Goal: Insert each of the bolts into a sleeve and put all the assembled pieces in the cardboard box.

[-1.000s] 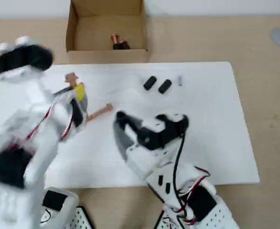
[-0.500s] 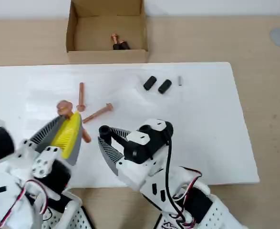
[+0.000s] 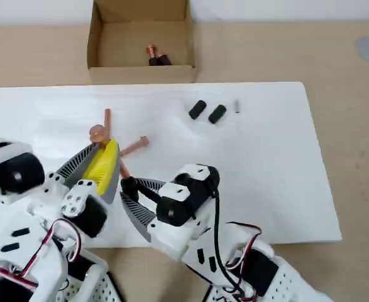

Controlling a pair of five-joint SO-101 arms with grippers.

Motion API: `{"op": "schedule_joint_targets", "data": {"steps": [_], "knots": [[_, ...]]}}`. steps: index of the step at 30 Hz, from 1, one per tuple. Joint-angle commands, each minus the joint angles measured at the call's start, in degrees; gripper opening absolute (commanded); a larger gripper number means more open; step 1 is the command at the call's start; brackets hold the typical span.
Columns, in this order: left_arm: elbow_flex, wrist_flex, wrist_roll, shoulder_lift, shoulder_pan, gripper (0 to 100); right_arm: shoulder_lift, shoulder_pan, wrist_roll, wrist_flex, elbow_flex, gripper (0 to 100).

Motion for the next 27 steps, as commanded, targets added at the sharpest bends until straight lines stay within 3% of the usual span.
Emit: {"op": "schedule_joint_targets", "data": {"steps": [1, 6, 11, 27], "knots": [[-0.18, -1.49, -0.62, -0.04, 0.88, 0, 0.31, -1.01, 0.53, -1.76, -0.22, 0.9], [-0.18, 3.69, -0.62, -0.04, 1.23, 0, 0.31, -0.92, 0.53, -1.76, -0.31, 0.9], [-0.09, 7.03, -3.25, -0.4, 6.42, 0, 0.31, -0.92, 0.53, -1.76, -0.31, 0.9], [1.14, 7.3, -12.48, -0.48, 8.62, 0, 0.31, -0.92, 0.35, -1.58, -0.4, 0.9]]}}
